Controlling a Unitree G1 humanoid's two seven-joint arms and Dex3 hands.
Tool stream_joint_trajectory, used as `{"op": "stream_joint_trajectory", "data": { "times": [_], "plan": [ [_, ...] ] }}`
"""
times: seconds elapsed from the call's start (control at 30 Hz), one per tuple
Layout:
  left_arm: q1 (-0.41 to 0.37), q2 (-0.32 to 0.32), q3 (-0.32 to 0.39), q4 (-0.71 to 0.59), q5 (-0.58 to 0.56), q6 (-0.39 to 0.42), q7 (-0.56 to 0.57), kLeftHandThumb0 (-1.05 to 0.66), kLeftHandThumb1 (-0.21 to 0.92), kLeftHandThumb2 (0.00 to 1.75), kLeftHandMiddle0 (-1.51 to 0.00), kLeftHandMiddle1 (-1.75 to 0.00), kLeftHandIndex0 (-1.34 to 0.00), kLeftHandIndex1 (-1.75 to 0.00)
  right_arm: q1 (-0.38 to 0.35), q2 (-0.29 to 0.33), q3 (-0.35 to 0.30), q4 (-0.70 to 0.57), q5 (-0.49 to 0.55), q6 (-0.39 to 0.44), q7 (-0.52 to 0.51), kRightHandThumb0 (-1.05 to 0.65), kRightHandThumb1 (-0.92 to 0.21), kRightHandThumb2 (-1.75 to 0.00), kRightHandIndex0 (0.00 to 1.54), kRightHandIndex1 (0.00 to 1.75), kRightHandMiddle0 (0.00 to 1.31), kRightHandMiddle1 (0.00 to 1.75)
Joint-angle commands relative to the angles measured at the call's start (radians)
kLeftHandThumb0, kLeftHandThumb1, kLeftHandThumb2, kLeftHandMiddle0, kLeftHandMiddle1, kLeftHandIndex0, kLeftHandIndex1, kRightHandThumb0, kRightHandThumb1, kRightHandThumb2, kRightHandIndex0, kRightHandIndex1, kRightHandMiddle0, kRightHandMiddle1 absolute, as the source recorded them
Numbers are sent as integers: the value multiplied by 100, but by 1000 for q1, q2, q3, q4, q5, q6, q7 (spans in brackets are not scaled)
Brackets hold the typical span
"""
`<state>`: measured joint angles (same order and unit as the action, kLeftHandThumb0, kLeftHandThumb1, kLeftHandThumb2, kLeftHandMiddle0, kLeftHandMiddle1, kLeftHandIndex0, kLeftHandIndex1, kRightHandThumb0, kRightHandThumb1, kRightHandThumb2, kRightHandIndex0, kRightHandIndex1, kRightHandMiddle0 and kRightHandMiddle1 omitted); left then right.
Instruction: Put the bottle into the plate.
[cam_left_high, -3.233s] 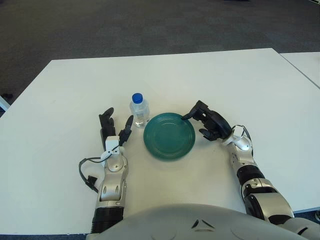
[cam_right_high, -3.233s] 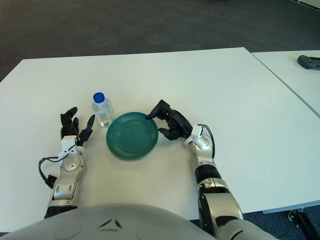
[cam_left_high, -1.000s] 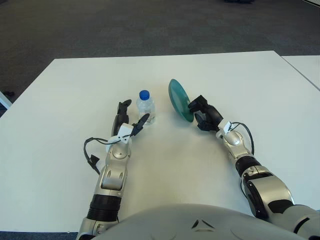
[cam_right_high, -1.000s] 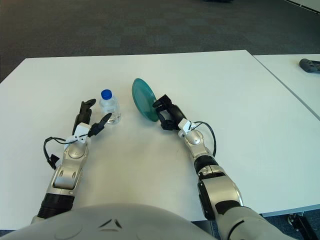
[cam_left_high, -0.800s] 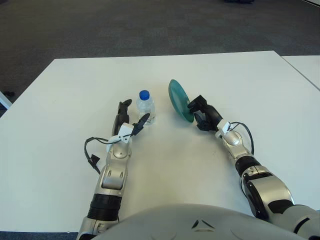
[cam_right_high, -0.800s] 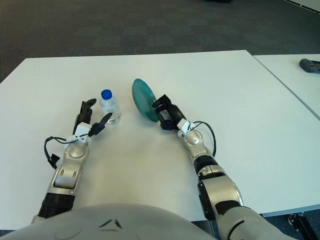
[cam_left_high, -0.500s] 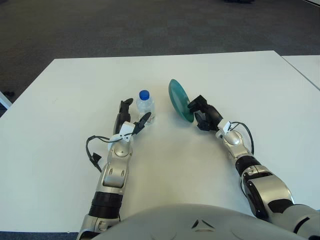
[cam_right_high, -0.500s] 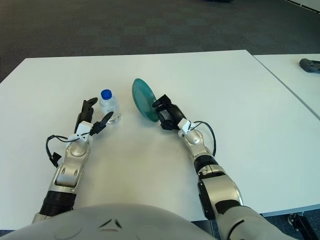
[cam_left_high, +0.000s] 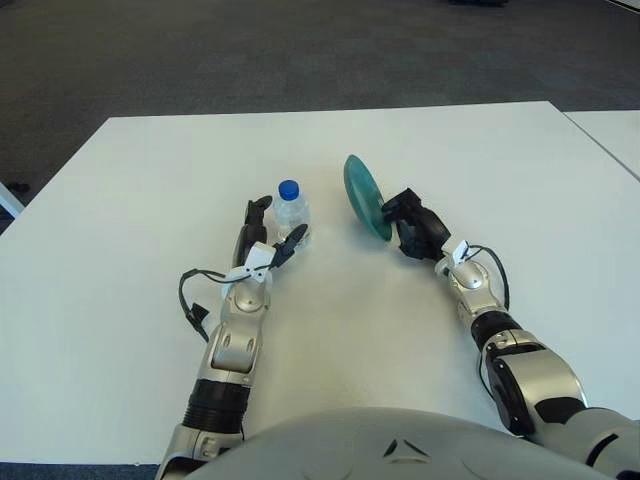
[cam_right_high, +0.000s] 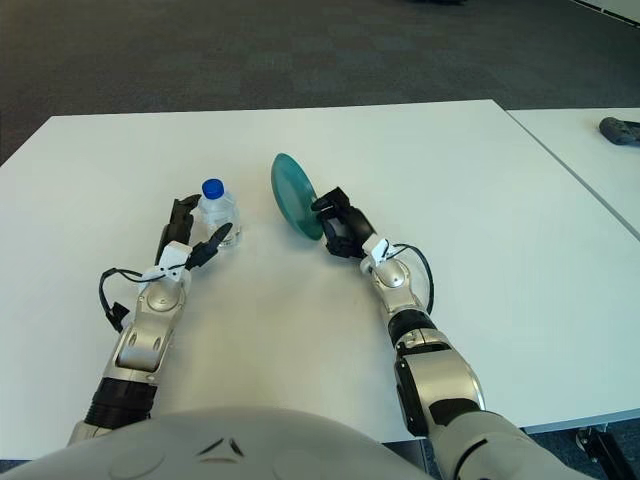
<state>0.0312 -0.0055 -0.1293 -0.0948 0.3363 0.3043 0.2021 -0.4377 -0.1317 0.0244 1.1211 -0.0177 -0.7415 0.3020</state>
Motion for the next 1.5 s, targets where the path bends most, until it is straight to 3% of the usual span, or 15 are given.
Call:
{"op": "stream_joint_trajectory", "data": {
  "times": [0.0,0.27,0.47,0.87,1.17,1.47],
  "plan": [
    [-26,-6,-6,18,13,-8,14,-100,92,23,-30,-1,0,-71,56,0,-56,80,57,60,62,-83,-92,-87,43,83,7,117],
    [-48,-19,-9,52,8,-9,20,-98,92,25,-29,0,0,-71,20,30,-165,26,215,47,269,-84,-92,-71,41,71,4,113],
    [-66,-27,-11,78,11,-13,25,-99,92,26,-28,0,0,-71,46,78,-195,-62,284,-5,359,-79,-92,-62,44,71,7,113],
    [-79,-31,-20,99,21,-12,40,-100,92,28,-27,0,0,-68,31,91,-256,-40,342,-49,484,-72,-92,-50,48,71,21,123],
    [-77,-30,-16,107,9,-38,40,-100,92,25,-28,-1,0,-69,20,89,-280,-21,339,-73,512,-68,-92,-56,50,71,25,126],
    [-79,-29,-11,129,8,-66,46,-99,92,21,-30,-1,0,-71,14,97,-311,-7,355,-118,544,-67,-92,-71,48,72,17,119]
  ]
}}
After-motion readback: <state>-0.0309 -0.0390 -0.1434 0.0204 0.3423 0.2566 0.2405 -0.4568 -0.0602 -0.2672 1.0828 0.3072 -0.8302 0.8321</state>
